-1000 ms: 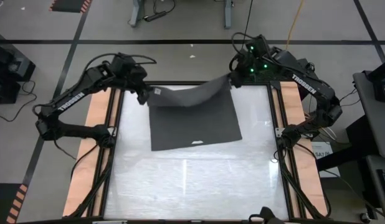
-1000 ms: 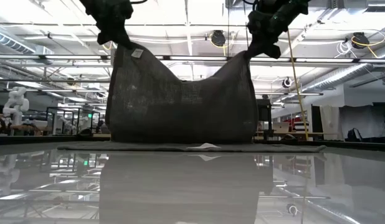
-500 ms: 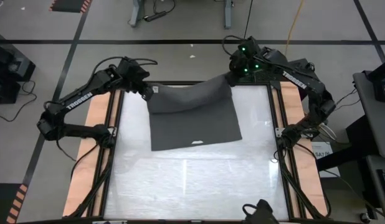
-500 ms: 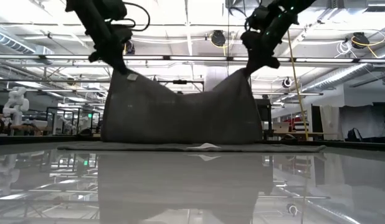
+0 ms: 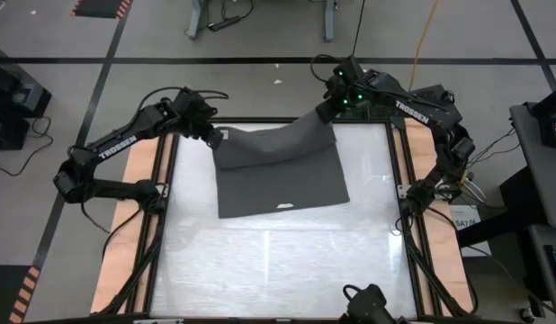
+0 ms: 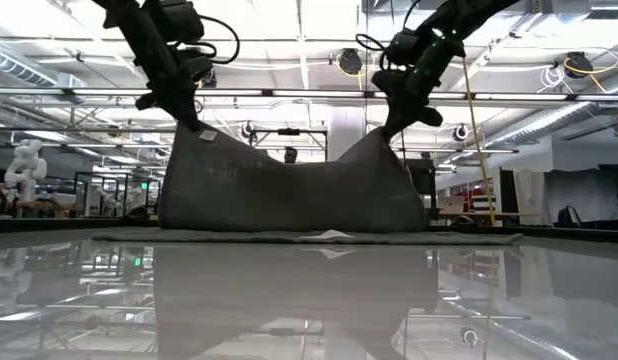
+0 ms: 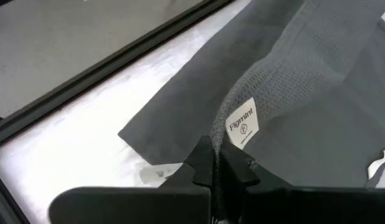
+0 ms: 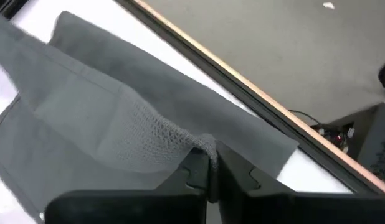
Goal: Roll towel into tight, uniform cylinder
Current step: Roll the gray towel
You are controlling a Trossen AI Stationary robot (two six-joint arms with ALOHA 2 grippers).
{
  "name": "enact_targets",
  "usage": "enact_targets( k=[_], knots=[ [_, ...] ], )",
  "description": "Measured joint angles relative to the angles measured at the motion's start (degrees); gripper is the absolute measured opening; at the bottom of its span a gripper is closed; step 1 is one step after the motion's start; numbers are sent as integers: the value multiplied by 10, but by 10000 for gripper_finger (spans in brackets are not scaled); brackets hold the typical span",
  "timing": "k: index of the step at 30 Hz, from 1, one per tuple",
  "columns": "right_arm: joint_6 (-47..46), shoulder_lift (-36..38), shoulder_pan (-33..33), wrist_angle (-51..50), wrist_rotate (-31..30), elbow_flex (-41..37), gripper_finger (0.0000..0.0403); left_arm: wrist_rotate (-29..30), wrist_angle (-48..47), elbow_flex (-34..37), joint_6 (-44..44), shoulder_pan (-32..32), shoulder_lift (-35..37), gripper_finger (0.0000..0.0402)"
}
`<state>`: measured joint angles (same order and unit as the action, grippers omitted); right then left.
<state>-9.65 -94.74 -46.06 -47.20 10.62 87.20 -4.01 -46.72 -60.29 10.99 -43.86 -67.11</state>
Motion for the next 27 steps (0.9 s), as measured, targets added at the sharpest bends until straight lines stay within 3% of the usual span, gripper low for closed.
enact_targets(
  k=[6, 12, 17, 22, 27],
  knots=[
    [-33, 27, 2, -94, -11, 28, 80, 40, -2, 0, 37, 0, 0, 20],
    [-47, 79, 22, -194, -93, 50, 163, 71, -2, 0, 37, 0, 0, 61],
    [-54, 125, 48, -239, -92, 51, 201, 76, -1, 0, 38, -4, 0, 101],
    [-60, 160, 106, -287, -89, 51, 207, 7, -3, 0, 73, 2, 4, 137],
    [-109, 208, 181, -279, -88, 0, 207, -149, -10, 0, 99, 48, 8, 145]
  ],
)
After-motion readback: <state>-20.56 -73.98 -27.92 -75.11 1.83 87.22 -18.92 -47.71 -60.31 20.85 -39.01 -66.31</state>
